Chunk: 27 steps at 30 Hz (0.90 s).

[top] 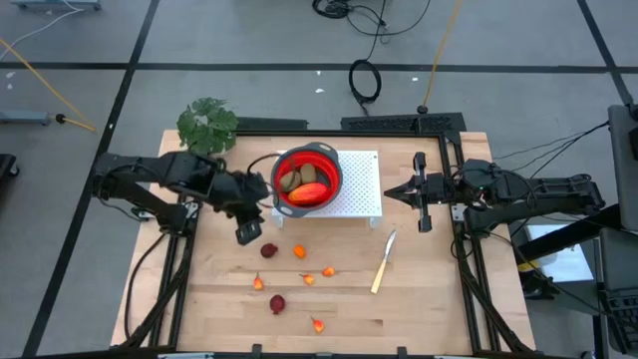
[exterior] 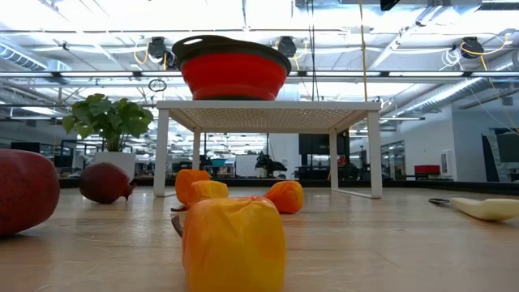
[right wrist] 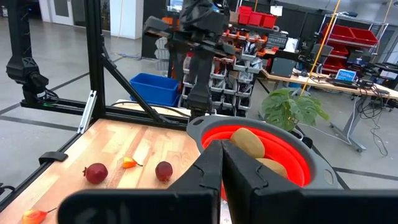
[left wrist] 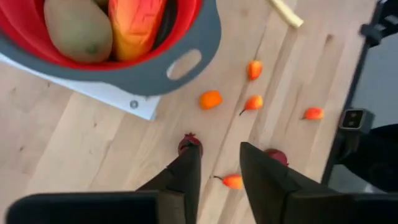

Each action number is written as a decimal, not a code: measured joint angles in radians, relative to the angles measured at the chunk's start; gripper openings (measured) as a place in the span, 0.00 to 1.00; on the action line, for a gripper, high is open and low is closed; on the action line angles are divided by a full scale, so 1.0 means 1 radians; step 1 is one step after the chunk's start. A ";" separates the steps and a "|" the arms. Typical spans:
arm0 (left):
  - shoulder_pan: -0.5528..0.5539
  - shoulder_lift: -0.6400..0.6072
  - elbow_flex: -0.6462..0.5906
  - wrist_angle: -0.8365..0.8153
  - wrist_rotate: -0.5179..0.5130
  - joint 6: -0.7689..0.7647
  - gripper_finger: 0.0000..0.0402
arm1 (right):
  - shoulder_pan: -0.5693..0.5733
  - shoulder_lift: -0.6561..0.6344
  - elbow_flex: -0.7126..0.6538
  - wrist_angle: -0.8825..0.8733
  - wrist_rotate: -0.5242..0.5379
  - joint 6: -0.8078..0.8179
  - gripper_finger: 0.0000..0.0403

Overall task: Pick & Place Fruit
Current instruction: Put the red pomegranate into the orange strainer bowl on the shelf

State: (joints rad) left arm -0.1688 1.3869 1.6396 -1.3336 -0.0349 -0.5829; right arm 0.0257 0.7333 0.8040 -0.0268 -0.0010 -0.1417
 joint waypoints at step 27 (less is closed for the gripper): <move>-0.206 0.000 -0.525 0.289 0.069 -0.297 0.03 | 0.000 0.000 0.000 0.000 0.000 0.000 0.00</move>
State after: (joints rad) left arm -0.3746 1.3872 1.1143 -1.0446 0.0345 -0.8798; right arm 0.0258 0.7333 0.8040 -0.0265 -0.0010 -0.1417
